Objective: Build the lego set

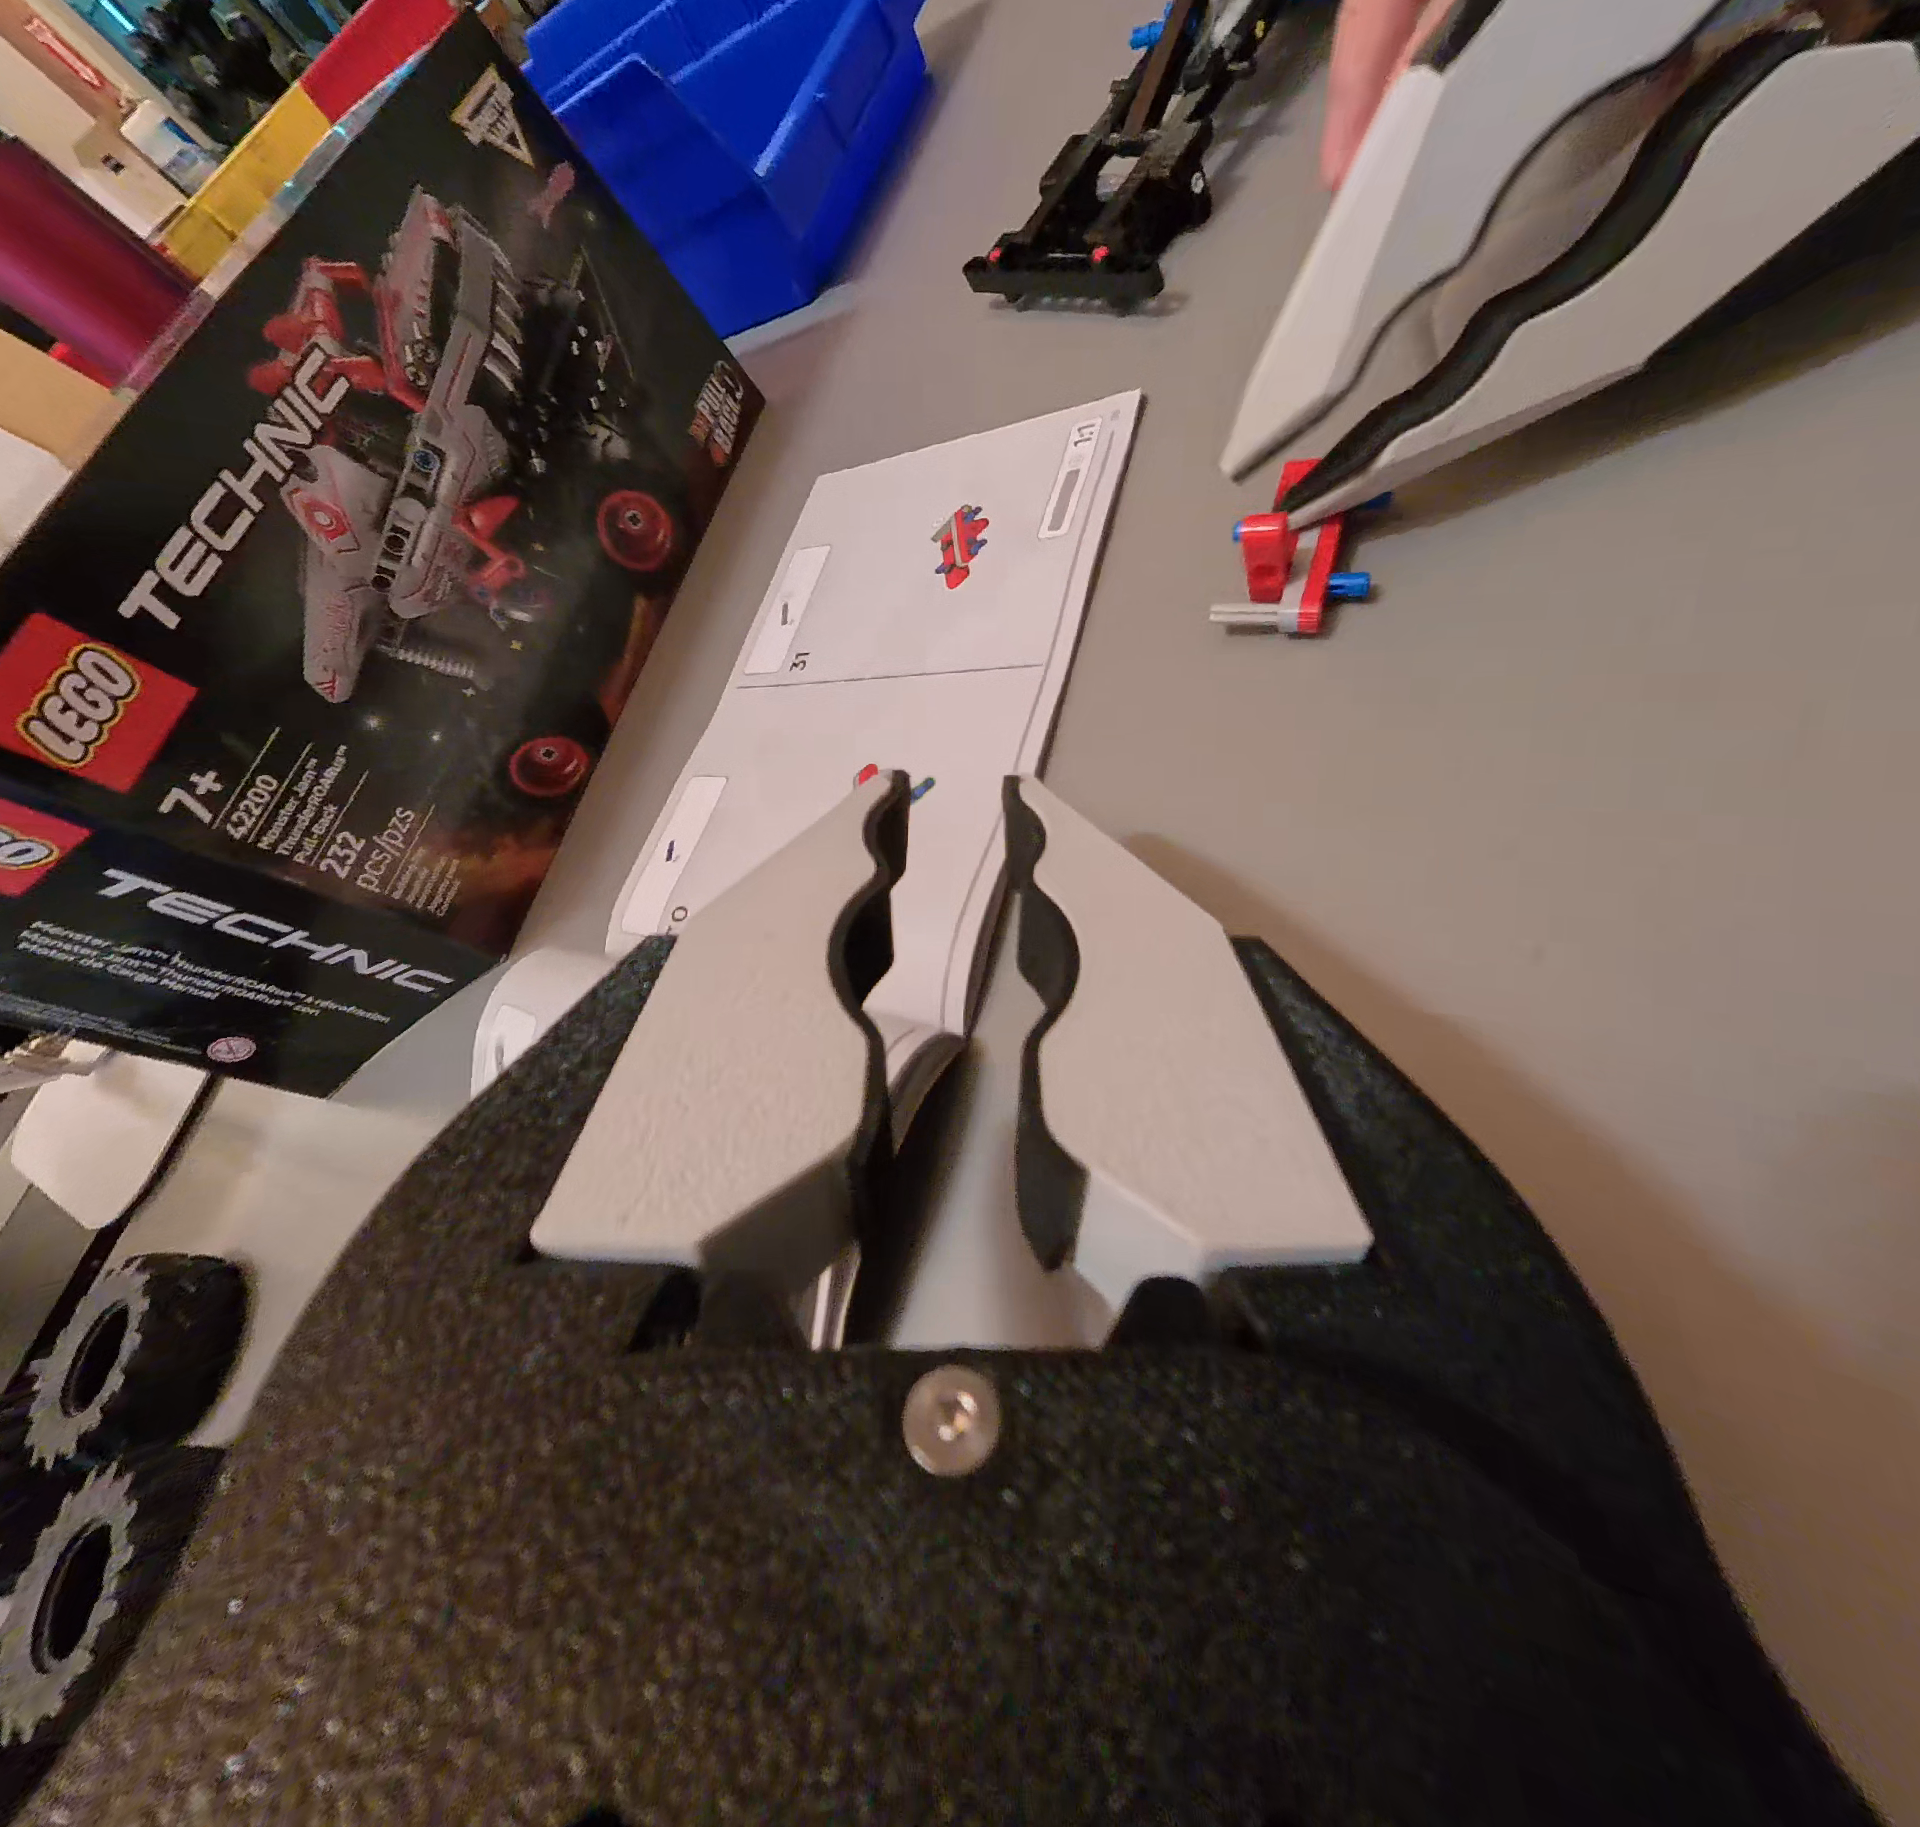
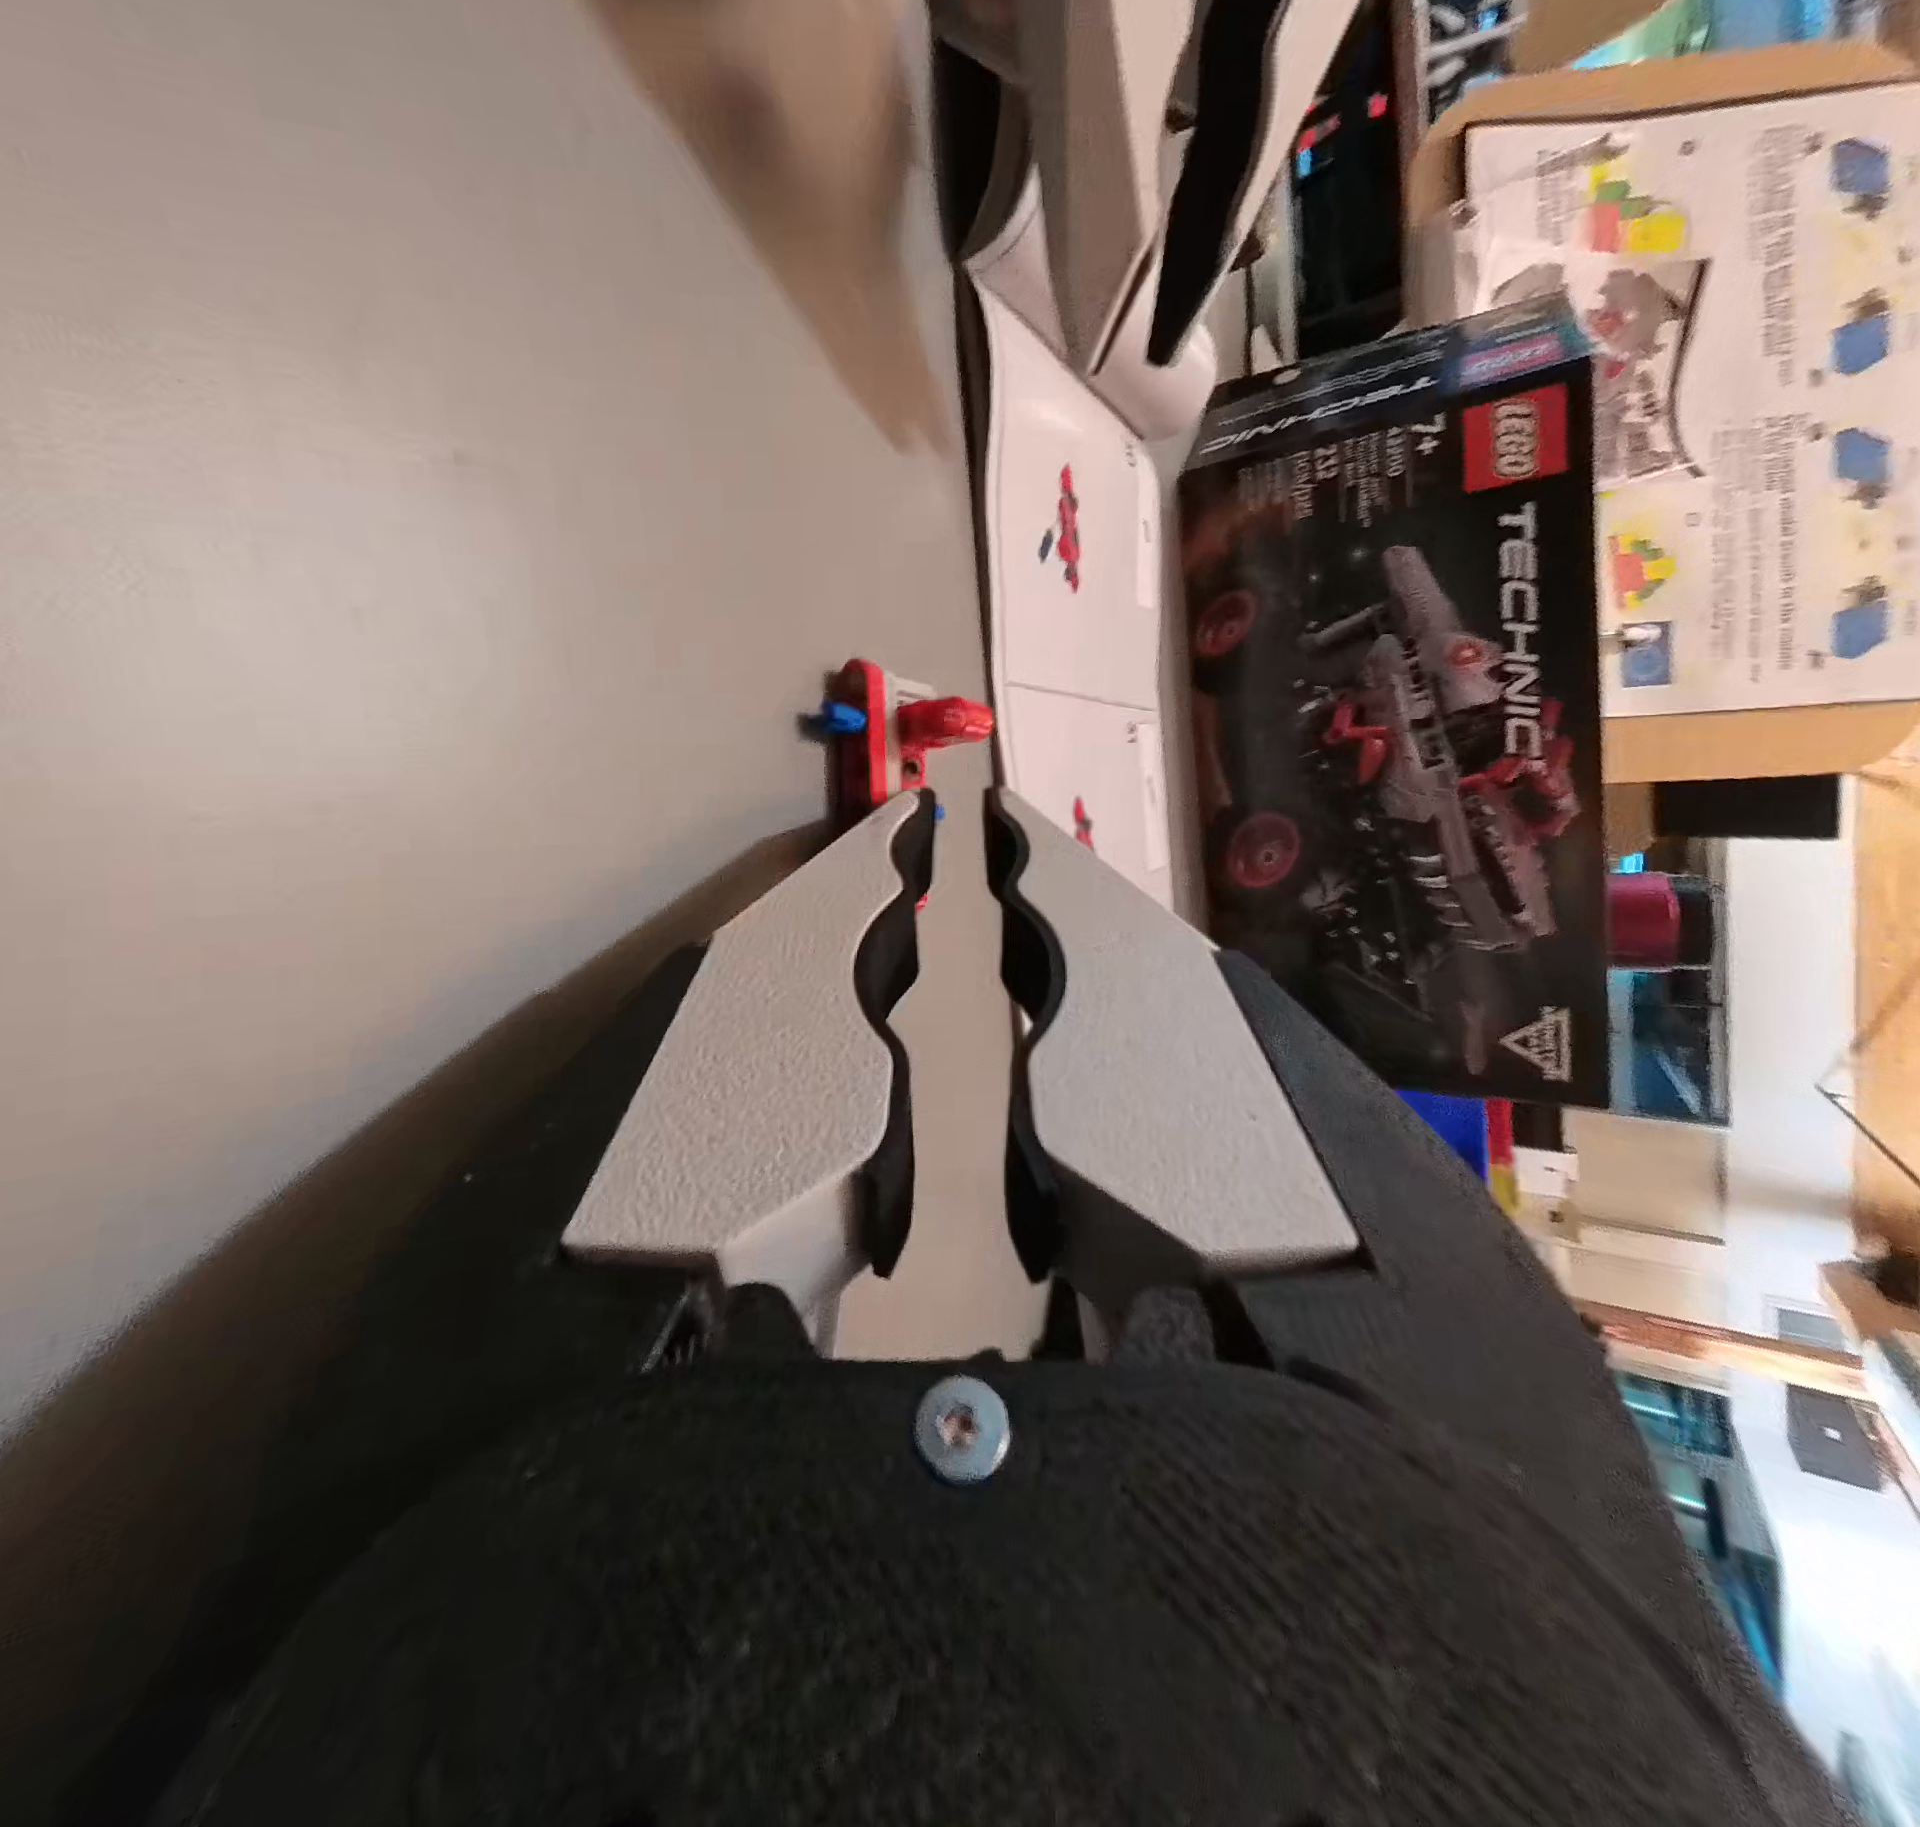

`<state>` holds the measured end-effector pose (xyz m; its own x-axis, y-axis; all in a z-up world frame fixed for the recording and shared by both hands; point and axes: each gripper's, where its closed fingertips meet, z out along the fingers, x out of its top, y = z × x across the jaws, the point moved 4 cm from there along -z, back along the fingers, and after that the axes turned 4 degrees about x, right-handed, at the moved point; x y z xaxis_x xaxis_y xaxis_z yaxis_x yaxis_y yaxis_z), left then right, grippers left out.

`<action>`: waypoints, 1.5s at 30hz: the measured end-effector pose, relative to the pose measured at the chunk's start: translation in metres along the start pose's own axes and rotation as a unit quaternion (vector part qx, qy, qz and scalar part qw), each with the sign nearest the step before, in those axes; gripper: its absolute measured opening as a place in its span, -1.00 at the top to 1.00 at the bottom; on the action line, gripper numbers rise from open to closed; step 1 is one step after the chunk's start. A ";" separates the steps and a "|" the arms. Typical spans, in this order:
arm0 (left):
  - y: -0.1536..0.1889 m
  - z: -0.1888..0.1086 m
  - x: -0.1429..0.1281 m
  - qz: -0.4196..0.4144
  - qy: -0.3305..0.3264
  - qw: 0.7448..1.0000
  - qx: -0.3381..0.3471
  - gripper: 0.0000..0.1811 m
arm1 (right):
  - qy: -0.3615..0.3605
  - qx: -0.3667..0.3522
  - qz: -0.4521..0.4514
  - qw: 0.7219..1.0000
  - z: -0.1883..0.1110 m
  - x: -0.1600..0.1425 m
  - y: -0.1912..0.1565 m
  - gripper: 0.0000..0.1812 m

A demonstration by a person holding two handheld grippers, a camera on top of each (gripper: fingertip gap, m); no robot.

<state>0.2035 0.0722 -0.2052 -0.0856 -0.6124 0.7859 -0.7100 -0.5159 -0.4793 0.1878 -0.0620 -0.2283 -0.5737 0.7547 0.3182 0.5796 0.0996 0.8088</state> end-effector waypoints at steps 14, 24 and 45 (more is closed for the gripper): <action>0.000 0.051 0.004 -0.155 -0.185 0.969 -0.056 0.62 | 0.037 0.156 0.258 0.953 -0.025 -0.016 -0.006 0.63; -0.002 0.052 -0.007 -0.161 -0.246 0.952 -0.080 0.81 | -0.012 0.084 0.336 0.938 -0.048 -0.061 0.017 0.62; -0.022 0.041 -0.026 -0.140 -0.254 0.956 -0.050 1.00 | 0.001 0.081 0.277 0.957 -0.014 -0.038 0.047 0.67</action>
<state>0.2503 0.0752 -0.2314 0.4490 -0.6839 0.5750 -0.7209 -0.6575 -0.2191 0.2291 -0.0953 -0.1957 -0.1535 0.7191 0.6777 0.8774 -0.2163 0.4283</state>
